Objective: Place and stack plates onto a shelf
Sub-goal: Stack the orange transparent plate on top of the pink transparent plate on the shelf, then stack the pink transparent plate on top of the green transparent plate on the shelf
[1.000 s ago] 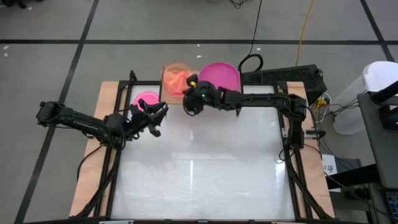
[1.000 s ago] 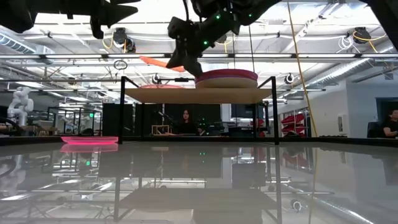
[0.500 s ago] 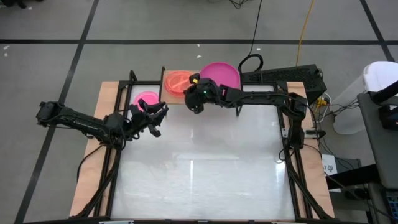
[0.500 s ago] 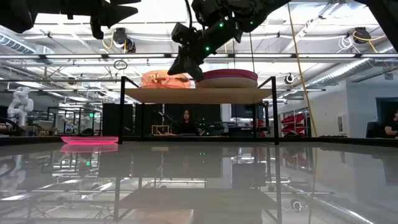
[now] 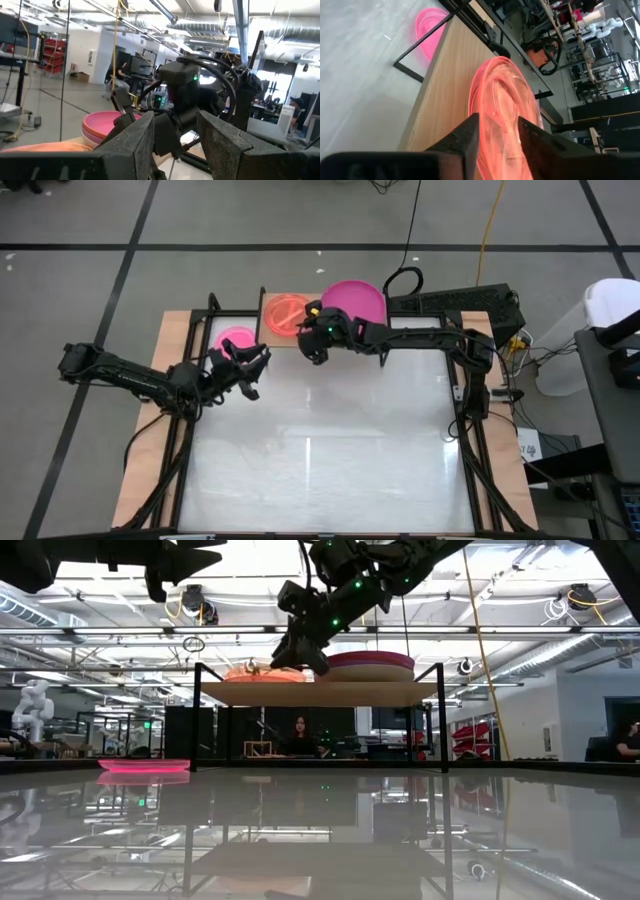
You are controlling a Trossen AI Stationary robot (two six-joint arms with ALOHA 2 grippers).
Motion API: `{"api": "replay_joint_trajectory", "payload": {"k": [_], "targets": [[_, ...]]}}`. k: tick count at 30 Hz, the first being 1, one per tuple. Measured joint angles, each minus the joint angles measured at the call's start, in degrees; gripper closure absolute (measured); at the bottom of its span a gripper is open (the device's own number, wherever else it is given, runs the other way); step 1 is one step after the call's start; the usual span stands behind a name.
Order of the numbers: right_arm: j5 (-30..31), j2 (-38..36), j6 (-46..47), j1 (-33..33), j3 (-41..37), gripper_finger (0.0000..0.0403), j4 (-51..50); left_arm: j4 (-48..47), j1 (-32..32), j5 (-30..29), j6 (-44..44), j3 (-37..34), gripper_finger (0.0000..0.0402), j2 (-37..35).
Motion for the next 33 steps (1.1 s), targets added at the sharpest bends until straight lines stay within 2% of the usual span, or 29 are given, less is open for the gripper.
{"api": "replay_joint_trajectory", "payload": {"k": [6, 12, 19, 23, 26, 30, 33], "targets": [[1.77, -0.25, -0.83, 1.49, 0.00, 0.0240, -0.32, -2.14, -0.01, 0.00, 2.69, 0.00, 0.0245, 0.01], [4.69, -3.22, -0.12, 4.10, 0.00, 0.0232, -4.65, -4.22, 0.00, 0.00, -0.43, -0.02, 0.0245, 0.02], [4.43, -10.51, 7.88, 9.44, 0.00, 0.0232, -25.00, -9.11, -0.48, -0.37, 0.63, -0.02, 0.0245, 0.00], [4.48, -14.85, 15.19, 12.93, -0.49, 0.0237, -35.09, -12.69, -0.57, -3.29, 1.54, 0.03, 0.0245, 0.00], [4.47, -19.23, 18.62, 15.93, -4.84, 0.0242, -35.63, -20.32, -0.63, -6.09, 1.97, 2.06, 0.0245, 0.02], [6.31, -26.31, 20.81, 19.88, -14.30, 0.0245, -31.67, -34.62, -1.04, -7.67, 0.48, 7.14, 0.0245, 0.11], [9.18, -32.67, 23.06, 22.56, -22.69, 0.0245, -26.63, -38.44, -1.27, -7.91, -0.24, 9.64, 0.0245, 1.09]]}}
